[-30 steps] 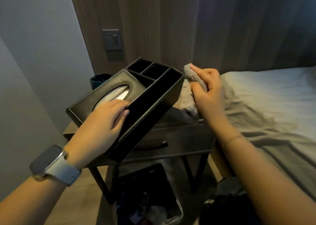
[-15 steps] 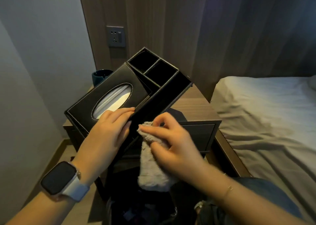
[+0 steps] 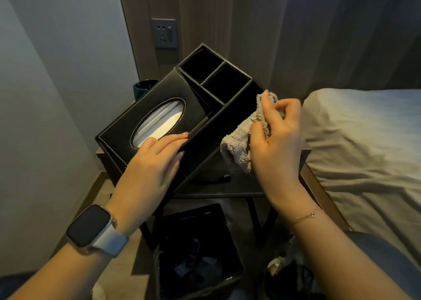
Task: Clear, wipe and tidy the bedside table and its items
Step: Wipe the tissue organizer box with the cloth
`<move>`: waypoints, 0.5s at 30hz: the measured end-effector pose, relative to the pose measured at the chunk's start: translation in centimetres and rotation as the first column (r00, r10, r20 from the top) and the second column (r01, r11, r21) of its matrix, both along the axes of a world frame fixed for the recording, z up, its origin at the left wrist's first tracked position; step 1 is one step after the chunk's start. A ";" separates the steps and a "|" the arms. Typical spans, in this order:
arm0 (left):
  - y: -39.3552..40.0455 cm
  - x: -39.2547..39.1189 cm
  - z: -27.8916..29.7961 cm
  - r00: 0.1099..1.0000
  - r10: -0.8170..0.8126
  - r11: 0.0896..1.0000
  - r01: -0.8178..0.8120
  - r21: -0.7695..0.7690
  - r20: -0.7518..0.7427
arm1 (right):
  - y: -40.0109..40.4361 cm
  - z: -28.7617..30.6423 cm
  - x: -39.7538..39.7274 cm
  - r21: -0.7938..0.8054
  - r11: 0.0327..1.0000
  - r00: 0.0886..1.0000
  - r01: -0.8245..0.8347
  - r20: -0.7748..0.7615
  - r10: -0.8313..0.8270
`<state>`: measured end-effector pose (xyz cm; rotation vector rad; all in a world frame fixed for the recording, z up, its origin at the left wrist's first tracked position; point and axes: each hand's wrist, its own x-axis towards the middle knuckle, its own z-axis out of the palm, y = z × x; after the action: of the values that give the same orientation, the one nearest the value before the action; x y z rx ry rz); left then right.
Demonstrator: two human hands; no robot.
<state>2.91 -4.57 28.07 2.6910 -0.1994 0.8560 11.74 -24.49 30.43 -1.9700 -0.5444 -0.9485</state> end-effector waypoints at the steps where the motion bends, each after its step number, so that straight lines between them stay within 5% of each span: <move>1: 0.1 0.3 0.4 1.000 -0.002 1.000 0.002 -0.002 -0.003 | 0.8 -0.5 -0.9 -0.036 0.999 0.999 -0.041 -0.010 0.040; 10: 1.1 1.2 2.7 0.983 -0.143 0.980 0.124 -0.158 -0.118 | 5.1 -5.0 -8.5 -0.148 0.904 0.912 -0.401 -0.152 0.380; 15: 1.2 1.4 3.8 0.985 -0.126 0.989 0.116 -0.091 -0.115 | 1.7 -6.6 -8.9 -0.373 0.574 0.682 -0.729 -0.316 0.660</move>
<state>4.35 -3.39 31.91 2.6114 -0.2903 0.6498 2.82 -22.76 23.84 -1.9233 -1.4591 -0.1510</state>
